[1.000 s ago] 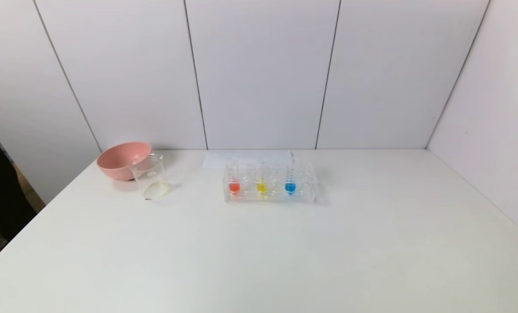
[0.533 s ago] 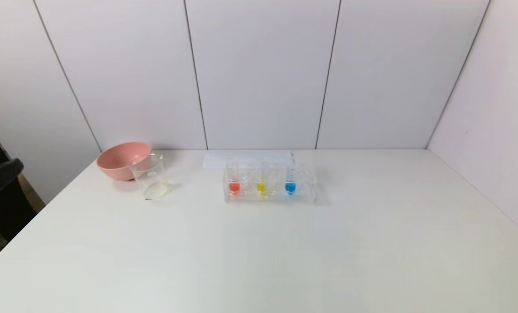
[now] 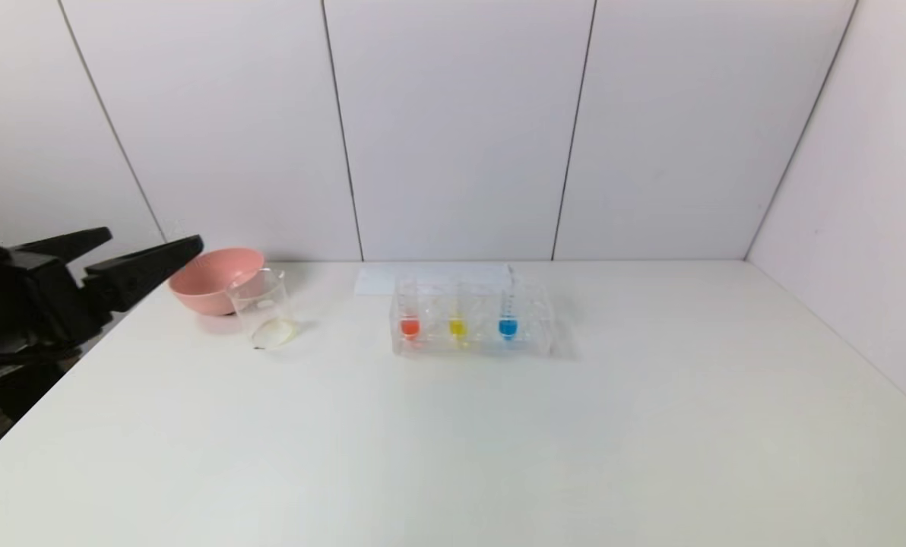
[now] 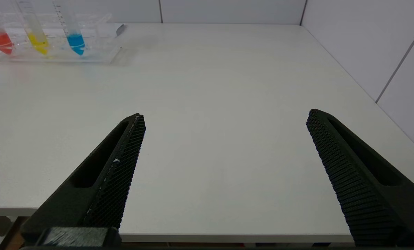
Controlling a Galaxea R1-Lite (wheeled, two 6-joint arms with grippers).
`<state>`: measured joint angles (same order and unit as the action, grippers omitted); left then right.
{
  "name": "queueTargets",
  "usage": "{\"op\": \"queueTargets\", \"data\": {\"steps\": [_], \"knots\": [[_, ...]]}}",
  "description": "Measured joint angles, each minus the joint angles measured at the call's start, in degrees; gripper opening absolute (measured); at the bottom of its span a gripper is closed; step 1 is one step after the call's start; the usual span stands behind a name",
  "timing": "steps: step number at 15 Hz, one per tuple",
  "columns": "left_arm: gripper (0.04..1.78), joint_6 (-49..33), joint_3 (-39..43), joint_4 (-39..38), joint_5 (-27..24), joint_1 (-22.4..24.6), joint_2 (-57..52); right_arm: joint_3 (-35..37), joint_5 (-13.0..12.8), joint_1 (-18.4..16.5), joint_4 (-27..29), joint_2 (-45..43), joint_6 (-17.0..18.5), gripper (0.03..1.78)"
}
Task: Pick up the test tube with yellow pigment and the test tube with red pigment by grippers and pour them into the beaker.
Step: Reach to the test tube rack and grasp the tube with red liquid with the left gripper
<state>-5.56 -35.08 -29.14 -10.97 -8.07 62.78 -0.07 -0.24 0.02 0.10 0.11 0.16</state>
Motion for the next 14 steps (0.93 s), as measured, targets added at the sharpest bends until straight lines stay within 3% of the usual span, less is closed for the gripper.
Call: {"op": "queueTargets", "data": {"steps": [10,14], "knots": [[1.77,0.4,1.2,-12.7,0.5,-6.4,18.2,0.0,0.0,0.0,0.0,0.0,0.0,1.70],[1.77,0.4,1.6,-20.7,3.6,-9.6,25.7,0.0,0.0,0.0,0.0,0.0,0.0,1.70]]}}
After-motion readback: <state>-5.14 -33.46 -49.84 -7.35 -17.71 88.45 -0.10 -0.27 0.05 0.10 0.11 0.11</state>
